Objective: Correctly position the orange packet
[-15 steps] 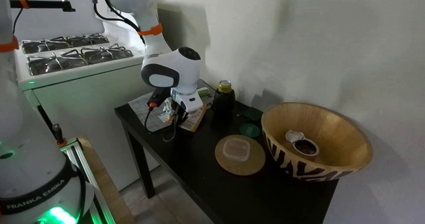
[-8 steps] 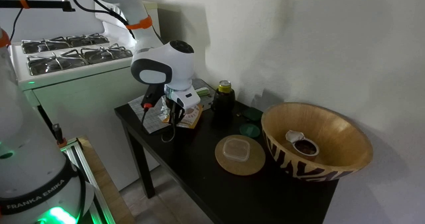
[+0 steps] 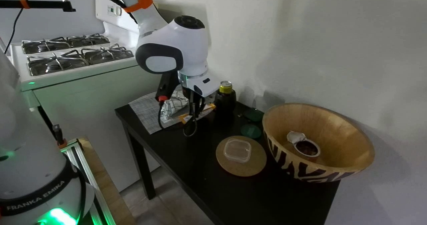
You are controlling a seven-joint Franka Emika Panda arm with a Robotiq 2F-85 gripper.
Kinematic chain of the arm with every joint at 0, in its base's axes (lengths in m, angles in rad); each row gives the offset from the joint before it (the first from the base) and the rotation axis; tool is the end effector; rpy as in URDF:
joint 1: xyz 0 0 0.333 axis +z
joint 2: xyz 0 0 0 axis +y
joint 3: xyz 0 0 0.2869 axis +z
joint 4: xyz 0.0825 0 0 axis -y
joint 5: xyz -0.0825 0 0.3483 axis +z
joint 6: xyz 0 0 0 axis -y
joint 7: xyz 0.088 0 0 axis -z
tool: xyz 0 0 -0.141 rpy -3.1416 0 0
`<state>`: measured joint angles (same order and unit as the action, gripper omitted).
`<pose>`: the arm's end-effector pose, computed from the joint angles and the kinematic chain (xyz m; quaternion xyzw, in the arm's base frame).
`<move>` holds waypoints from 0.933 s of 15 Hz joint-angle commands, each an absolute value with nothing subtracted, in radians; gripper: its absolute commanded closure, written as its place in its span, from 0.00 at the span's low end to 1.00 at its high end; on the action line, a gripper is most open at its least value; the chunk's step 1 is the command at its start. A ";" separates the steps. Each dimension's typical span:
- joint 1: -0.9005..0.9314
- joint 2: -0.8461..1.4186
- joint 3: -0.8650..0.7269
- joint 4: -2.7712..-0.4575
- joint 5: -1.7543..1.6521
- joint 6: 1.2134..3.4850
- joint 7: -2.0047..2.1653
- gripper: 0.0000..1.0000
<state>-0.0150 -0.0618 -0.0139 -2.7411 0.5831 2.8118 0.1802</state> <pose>0.3933 -0.0320 0.2186 -0.9228 0.3635 -0.0547 0.1158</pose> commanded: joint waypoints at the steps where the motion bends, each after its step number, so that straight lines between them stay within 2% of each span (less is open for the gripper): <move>1: -0.068 -0.171 -0.060 -2.749 0.439 2.739 0.196 0.99; 3: -0.103 -0.232 -0.080 -2.743 0.338 2.663 0.195 0.99; 4: -0.119 -0.338 -0.084 -2.831 0.294 2.637 0.186 0.99; 5: -0.143 -0.343 -0.091 -2.794 0.241 2.579 0.190 0.99; 11: -0.196 -0.540 -0.122 -2.764 0.075 2.146 0.088 0.99; 14: -0.189 -0.512 -0.122 -2.742 0.100 2.155 0.095 0.97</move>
